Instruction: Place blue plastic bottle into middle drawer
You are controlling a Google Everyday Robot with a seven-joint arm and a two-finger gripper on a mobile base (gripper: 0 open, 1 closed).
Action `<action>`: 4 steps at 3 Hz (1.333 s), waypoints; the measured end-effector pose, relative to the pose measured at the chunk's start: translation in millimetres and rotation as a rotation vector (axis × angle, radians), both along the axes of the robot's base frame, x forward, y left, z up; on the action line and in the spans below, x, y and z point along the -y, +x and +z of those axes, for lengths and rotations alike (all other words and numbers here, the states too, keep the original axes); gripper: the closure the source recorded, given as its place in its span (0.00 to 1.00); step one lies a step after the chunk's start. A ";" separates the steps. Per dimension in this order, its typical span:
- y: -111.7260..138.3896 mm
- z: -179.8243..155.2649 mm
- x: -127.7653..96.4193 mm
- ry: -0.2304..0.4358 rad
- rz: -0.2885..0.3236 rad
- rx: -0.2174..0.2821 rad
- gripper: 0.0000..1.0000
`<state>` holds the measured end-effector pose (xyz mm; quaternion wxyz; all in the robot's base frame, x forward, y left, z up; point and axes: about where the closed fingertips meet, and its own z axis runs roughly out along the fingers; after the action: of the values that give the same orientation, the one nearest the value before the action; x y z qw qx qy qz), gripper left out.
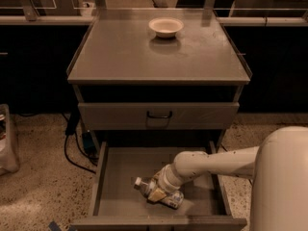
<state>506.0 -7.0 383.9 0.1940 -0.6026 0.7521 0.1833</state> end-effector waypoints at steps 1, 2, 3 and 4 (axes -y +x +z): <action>0.0 0.0 0.0 0.000 0.000 0.000 0.90; -0.1 -0.1 -0.1 0.000 0.000 0.000 0.65; -0.1 -0.1 -0.1 0.000 0.000 0.000 0.42; -0.1 -0.1 -0.1 0.000 0.000 0.000 0.18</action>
Offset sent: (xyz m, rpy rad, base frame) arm 0.0000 0.0000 0.0000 0.0000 0.0000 0.0000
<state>505.9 -6.9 383.8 0.1940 -0.6027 0.7520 0.1834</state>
